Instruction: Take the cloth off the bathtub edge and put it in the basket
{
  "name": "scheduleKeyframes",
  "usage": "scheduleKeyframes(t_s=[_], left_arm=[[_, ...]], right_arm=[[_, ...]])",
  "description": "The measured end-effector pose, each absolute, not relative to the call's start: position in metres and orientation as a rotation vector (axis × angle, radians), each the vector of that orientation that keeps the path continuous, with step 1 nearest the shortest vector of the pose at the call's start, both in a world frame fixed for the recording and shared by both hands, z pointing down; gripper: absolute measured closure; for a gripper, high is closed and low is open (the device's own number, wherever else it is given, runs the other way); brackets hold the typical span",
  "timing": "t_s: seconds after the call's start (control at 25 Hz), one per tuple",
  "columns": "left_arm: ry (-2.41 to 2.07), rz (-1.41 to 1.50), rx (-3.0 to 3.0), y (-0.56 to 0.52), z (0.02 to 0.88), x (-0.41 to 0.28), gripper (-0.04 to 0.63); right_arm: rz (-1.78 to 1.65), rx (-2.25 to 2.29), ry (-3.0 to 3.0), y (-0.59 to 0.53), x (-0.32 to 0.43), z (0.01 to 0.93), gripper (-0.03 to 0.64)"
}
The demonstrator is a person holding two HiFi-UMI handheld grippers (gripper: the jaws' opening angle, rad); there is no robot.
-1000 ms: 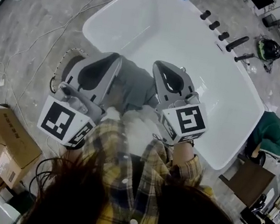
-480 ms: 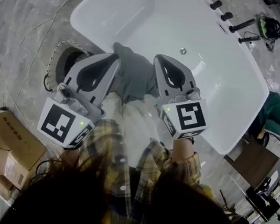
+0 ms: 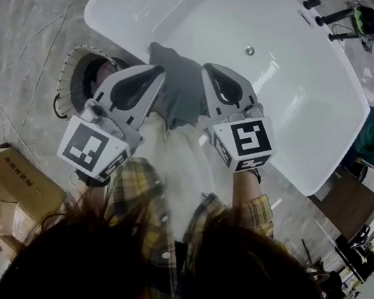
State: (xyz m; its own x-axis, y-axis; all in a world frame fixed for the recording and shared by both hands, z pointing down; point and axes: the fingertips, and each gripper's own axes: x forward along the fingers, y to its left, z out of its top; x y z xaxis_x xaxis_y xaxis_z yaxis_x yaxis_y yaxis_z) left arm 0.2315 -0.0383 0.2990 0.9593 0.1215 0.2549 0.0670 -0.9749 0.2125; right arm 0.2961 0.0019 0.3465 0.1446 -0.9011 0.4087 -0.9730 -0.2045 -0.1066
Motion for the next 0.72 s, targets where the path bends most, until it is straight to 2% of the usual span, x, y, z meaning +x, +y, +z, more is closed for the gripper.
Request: scheduleKeyframes(t_s=[0.56,0.72], left_arm=[[0.126,0.660,2.741,-0.039,0.443,0.223,0.577],[0.117,0.709,2.673,-0.036,0.477,0.217,0.575]], right_arm=[[0.829,2.154,-1.825,0.021,0.290,0.466,0.596],[0.858,2.147,-1.795,0.027,0.291,0.492,0.501]])
